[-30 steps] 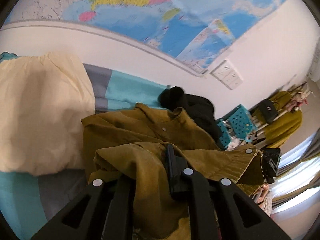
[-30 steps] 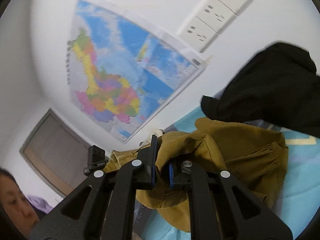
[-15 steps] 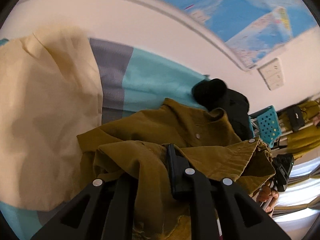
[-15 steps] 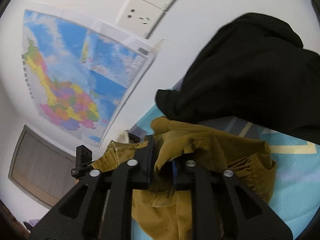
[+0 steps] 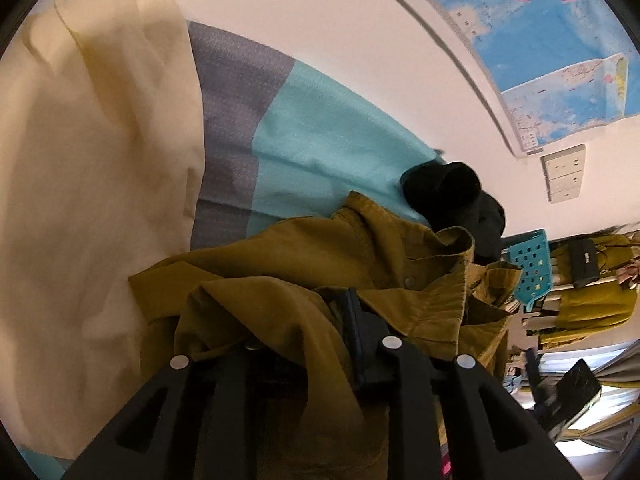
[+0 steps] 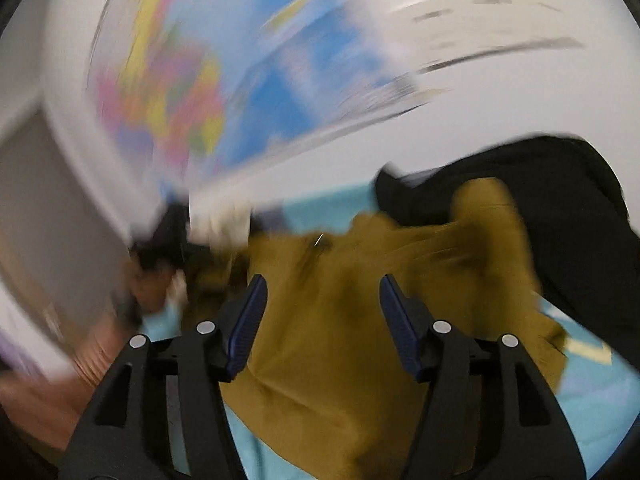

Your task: Fold large clothes

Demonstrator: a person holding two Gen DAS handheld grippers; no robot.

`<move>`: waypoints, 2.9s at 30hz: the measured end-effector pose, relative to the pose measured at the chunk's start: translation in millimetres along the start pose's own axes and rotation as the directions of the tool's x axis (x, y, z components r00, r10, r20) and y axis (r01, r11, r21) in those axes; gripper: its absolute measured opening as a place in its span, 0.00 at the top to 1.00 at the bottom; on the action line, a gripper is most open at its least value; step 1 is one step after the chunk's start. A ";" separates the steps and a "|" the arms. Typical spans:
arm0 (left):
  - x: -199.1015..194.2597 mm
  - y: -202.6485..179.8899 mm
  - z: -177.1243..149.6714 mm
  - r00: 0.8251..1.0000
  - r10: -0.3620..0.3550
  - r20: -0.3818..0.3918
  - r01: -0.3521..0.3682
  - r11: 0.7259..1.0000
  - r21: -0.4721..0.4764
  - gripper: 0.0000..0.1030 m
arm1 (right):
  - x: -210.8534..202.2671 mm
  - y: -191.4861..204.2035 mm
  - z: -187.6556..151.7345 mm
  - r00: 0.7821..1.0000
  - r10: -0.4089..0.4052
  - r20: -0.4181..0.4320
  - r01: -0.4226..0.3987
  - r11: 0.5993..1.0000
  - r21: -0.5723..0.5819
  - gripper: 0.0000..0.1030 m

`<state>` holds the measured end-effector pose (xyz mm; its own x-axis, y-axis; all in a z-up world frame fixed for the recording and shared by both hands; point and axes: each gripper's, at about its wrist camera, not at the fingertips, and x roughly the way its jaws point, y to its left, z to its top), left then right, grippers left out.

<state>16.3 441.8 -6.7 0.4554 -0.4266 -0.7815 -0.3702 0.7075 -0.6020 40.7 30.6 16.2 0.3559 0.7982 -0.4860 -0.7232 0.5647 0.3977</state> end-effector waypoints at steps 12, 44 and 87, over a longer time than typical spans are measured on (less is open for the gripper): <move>-71.3 -5.7 -33.0 0.983 -0.081 0.162 0.063 0.992 0.112 0.54 | 105.5 27.4 13.8 0.988 -0.128 -0.091 0.114 0.983 -0.141 0.98; -25.3 12.3 -128.1 0.946 0.133 0.296 -0.250 0.880 0.404 0.69 | -52.1 -99.3 -146.1 0.981 -0.192 -0.031 0.195 0.961 0.198 0.44; 18.0 -48.3 -136.8 0.934 0.197 0.298 -0.319 0.834 0.449 0.96 | -2.8 -48.5 -47.6 0.956 -0.284 0.066 0.288 0.956 -0.058 0.99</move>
<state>-68.4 323.0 -14.1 0.5933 -0.0914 -0.7998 -0.0903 0.9797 -0.1790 46.5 -9.0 -38.8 0.5852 0.6167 -0.5266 -0.6230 0.7576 0.1948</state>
